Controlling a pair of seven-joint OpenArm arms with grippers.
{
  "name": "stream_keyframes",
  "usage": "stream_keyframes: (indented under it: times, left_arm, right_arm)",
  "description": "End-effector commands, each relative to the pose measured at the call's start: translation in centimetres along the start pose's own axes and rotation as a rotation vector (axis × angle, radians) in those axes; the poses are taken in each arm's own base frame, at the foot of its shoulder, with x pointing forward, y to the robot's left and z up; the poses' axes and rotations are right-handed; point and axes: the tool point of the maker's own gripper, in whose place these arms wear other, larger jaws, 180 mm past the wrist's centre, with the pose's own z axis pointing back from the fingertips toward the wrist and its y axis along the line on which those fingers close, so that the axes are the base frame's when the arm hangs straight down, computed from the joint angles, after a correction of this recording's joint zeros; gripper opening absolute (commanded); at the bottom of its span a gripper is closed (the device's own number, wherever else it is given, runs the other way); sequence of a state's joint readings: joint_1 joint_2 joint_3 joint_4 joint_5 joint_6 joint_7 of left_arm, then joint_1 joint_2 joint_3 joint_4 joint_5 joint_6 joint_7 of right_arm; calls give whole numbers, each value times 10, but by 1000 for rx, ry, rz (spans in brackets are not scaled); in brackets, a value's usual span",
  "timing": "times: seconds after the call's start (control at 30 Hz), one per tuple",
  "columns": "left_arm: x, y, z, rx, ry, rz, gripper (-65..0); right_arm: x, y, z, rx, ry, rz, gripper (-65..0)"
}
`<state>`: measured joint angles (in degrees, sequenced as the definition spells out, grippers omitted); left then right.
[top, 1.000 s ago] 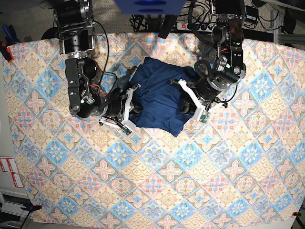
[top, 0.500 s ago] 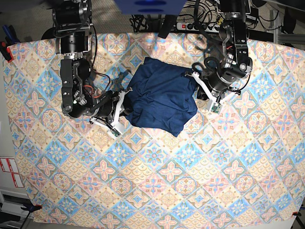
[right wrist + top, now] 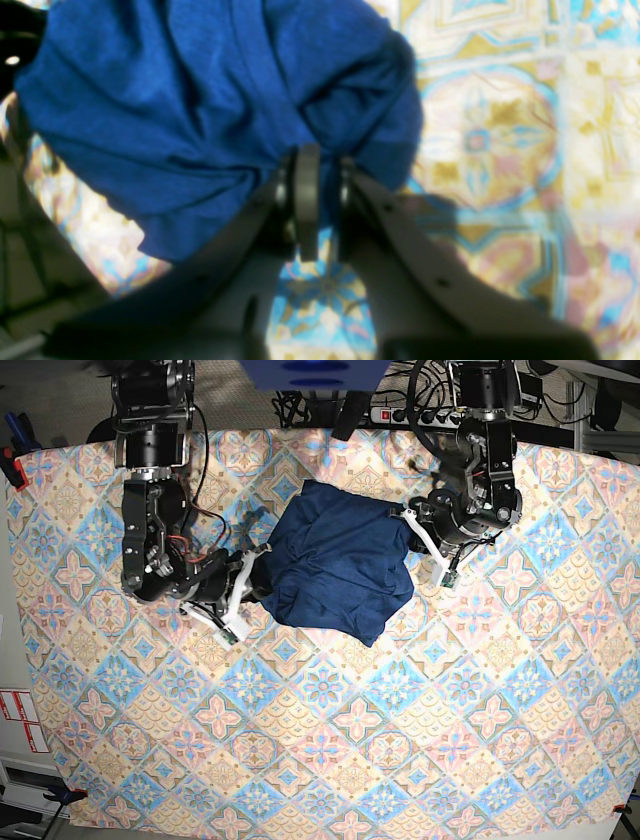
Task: Fold the T-shirt properly
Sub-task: 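Grasp both sides of the bundle with both grippers and square it, then slide the bundle with both grippers toward the right arm's side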
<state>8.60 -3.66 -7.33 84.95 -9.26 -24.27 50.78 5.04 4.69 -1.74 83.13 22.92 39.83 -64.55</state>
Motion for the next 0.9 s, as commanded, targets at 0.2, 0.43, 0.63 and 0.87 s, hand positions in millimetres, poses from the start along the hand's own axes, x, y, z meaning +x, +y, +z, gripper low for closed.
stream_keyframes:
  times: [0.2,0.43,0.63,0.87]
  left_arm:
    - [-10,-60,-36,-139,47,-72,-606]
    - [-2,-104,-70,-189,58,-44,-606]
    - [-1,-156,-88,-261,81,-45,-606]
    - [-13,-194,-87,-323,95,-62,-606]
  right_arm:
    - [-5,-48,33,-116,-62,-95,-597]
    - [-18,-81,59,-199,-56,-123,-597]
    - [-36,-86,65,-216,-43,-166,-597]
    - [-52,-94,74,-246,-43,-217,-596]
